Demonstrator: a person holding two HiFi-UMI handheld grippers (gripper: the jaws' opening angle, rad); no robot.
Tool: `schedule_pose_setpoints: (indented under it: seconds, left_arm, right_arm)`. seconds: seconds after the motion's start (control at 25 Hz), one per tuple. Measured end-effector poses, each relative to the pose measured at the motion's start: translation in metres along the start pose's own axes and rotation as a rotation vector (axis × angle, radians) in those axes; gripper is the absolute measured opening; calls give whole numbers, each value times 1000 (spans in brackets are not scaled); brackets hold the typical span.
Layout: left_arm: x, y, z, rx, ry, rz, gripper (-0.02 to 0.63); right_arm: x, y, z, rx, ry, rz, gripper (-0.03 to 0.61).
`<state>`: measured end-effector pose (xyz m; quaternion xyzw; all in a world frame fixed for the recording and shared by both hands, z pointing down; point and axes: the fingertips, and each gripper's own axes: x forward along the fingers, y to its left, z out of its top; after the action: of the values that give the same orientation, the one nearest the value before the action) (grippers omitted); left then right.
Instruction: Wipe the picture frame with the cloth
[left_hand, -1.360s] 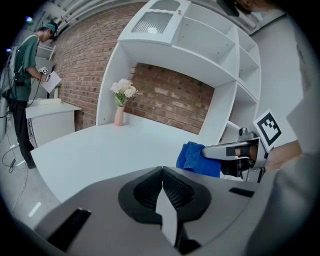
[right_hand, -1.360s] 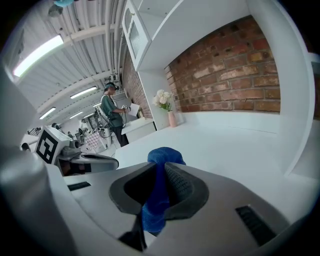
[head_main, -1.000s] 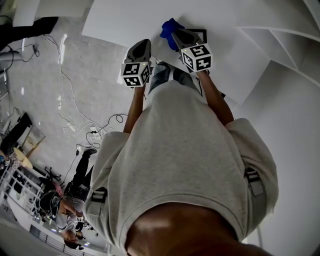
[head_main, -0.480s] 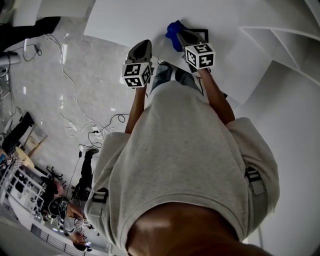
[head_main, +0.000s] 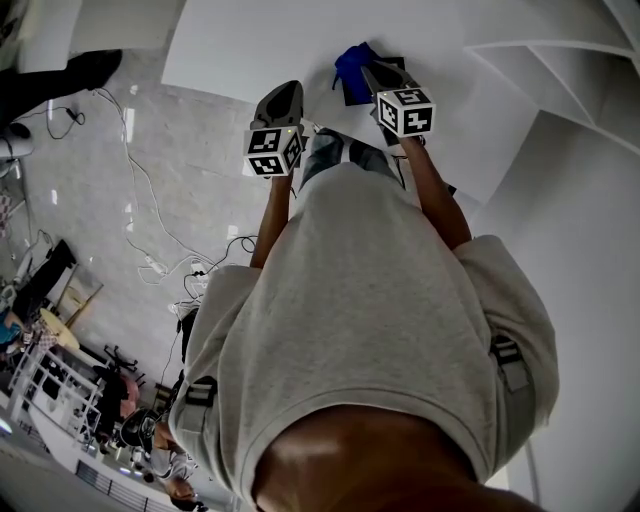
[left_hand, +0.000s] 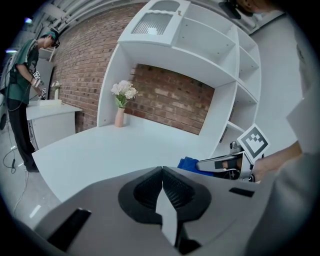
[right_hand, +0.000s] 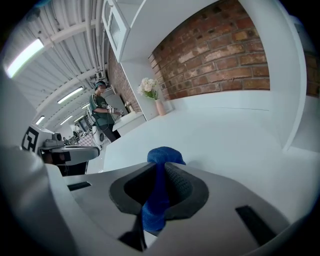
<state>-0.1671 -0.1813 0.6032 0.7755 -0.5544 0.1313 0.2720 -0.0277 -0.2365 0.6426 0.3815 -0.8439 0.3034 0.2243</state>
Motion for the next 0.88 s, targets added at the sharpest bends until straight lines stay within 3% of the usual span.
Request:
schedule_pose_setpoints:
  seconds: [0.88]
  left_arm:
    - [38,-43,14,72,4,-107,17]
  right_arm:
    - [-59,-99,-11,103,-53,-204,66]
